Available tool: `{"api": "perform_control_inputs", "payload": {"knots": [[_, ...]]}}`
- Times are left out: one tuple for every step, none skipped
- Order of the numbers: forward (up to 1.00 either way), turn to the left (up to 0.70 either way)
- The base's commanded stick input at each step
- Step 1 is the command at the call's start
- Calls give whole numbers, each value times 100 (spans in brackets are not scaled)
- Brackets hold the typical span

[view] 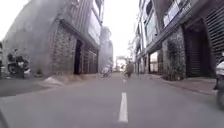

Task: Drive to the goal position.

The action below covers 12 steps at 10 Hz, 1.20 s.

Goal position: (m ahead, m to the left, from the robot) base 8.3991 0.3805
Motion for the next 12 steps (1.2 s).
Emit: {"api": "perform_control_inputs", "payload": {"knots": [[100, -40], [100, -40], [100, 0], [100, 0], [100, 0], [100, 0], [100, 0], [100, 0], [100, 0], [100, 0], [100, 0], [100, 0]]}}
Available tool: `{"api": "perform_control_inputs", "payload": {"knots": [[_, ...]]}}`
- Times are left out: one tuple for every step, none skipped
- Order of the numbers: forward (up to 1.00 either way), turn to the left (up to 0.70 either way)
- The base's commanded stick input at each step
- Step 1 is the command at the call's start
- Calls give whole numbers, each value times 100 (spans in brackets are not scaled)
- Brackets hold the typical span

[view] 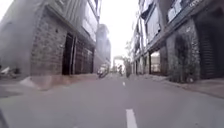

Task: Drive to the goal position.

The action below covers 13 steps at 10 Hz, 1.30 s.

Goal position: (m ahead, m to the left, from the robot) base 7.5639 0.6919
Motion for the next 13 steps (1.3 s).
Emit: {"api": "perform_control_inputs", "payload": {"knots": [[100, 0], [100, 0], [100, -21], [100, -40], [100, -40], [100, -40], [100, -40], [100, -40], [100, -40], [100, -40], [100, -40], [100, -40], [100, -40]]}}
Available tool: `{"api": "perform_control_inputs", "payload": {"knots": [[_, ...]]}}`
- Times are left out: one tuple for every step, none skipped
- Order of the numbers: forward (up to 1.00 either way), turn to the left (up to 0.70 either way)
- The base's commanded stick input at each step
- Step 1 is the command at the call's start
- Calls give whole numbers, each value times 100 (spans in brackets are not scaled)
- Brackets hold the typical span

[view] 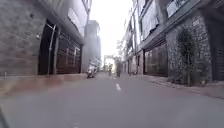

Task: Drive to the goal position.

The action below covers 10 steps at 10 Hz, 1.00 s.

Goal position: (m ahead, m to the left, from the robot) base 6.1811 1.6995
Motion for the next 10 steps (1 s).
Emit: {"api": "perform_control_inputs", "payload": {"knots": [[100, -40], [100, -40], [100, -40], [100, -40], [100, -40], [100, -40], [100, -40], [100, -26], [100, 0], [100, 0]]}}
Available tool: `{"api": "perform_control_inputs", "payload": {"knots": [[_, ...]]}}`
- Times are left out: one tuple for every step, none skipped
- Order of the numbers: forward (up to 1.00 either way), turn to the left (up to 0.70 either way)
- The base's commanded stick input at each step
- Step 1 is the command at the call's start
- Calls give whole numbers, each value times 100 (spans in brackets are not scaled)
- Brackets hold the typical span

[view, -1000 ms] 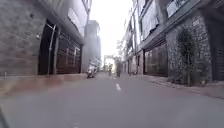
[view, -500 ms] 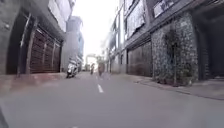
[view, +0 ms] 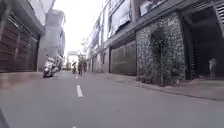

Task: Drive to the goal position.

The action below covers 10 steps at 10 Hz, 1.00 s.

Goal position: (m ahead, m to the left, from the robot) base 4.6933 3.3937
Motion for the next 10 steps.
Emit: {"api": "perform_control_inputs", "payload": {"knots": [[100, 0], [100, 0], [100, 0], [100, 0], [100, 0], [100, 0], [100, 0], [100, 0], [100, 40], [100, 40]]}}
